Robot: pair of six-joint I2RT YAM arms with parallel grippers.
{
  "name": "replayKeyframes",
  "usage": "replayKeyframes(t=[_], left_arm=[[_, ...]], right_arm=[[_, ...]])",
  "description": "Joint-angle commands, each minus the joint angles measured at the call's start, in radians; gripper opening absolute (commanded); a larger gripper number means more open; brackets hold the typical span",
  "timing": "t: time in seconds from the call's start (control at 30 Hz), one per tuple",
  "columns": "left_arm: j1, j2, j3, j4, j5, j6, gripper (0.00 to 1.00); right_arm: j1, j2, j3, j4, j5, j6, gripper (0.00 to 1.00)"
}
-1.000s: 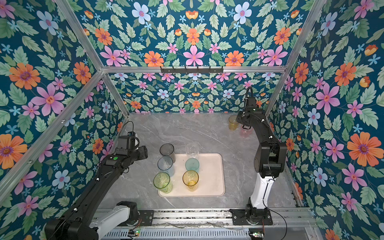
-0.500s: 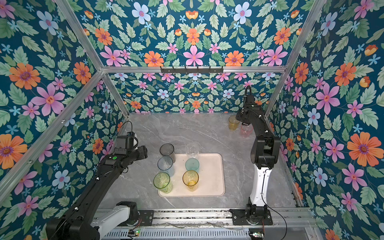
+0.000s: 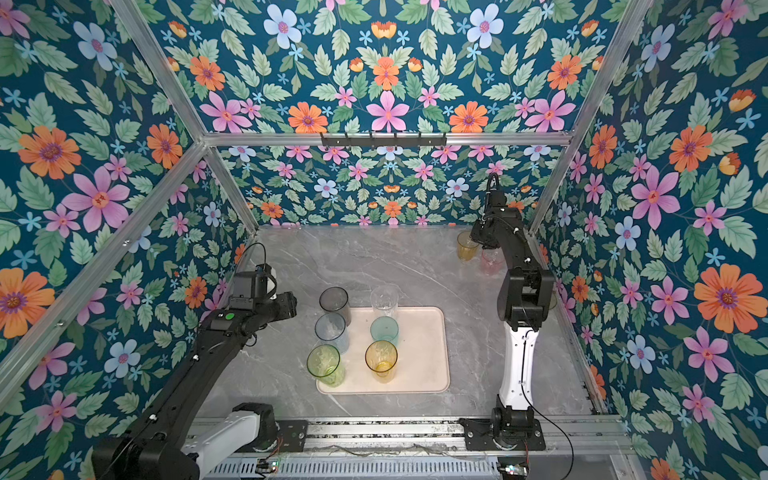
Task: Place the glasses into the tray
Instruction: 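Lower the right gripper onto the yellow glass rim and close it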
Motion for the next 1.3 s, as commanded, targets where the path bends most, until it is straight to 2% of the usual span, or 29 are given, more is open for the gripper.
replayKeyframes(t=[0.0,0.43,0.67,1.27], left_arm=[[0.002,0.002,0.004,0.023,0.003,0.002,0.67],[0.002,0.008,0.004,0.022,0.000,0.002,0.67],[0.004,0.007,0.003,0.021,0.000,0.000,0.67],[0.006,0.006,0.001,0.021,-0.002,0.001,0.67]], right_arm=[[0.002,0.011,0.018,-0.037,-0.013,-0.005,0.37],[0.002,0.034,0.030,-0.038,-0.031,-0.005,0.34],[0.003,0.064,0.054,-0.047,-0.084,0.010,0.28],[0.016,0.097,0.090,-0.070,-0.071,0.005,0.27]])
